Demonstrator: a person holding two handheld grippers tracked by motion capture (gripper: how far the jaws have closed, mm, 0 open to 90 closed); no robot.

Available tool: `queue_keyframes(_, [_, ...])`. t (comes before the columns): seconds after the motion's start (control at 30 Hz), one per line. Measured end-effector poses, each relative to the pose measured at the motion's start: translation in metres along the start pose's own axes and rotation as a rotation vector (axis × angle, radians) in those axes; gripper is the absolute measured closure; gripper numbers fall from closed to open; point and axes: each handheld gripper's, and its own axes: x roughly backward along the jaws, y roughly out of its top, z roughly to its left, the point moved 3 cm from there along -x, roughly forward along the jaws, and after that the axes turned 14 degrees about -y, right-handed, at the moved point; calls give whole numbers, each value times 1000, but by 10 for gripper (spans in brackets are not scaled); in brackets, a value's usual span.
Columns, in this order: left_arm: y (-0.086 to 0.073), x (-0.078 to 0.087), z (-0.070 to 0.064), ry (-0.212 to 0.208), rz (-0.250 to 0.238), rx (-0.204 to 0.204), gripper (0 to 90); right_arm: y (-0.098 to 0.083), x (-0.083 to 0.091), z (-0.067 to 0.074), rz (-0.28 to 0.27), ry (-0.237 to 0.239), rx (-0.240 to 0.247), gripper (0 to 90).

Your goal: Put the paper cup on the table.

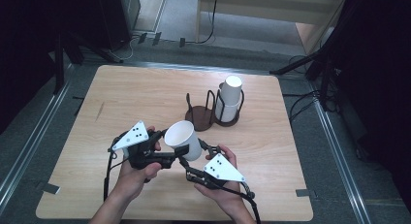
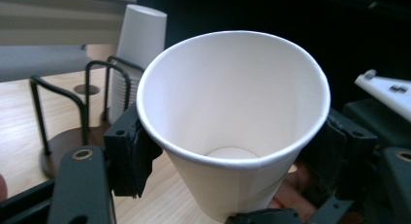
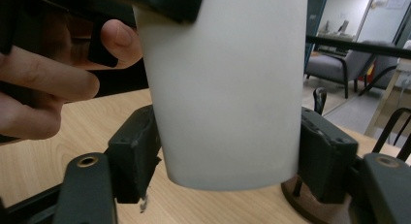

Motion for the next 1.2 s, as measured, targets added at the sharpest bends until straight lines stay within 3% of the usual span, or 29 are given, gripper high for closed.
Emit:
queue_keyframes(0.23, [-5,-9,-3,47,73,-40,272,5,-1,3,51,-21,23,199])
queue_keyframes(0.47, [-10,-16,-4,78,118,-28,271,6,-2,7,79,-72,53,183])
queue_keyframes(0.5, [-11,-18,-4,80,130,-22,271,6,-3,7,91,-83,40,172])
queue_keyframes(0.67, [-12,-20,-5,71,136,-16,270,7,-5,5,98,-104,15,189])
queue_keyframes(0.8, [-12,-19,-4,67,138,-9,252,4,-5,4,104,-83,-16,261])
queue_keyframes(0.97, [-11,-17,-2,50,124,20,205,5,-4,4,88,-76,-15,292])
queue_keyframes(1.03, [-11,-17,0,47,113,40,120,5,-4,3,81,-81,-24,297])
queue_keyframes(1.2, [-9,-12,4,34,74,72,56,0,-6,-5,93,-109,-39,299])
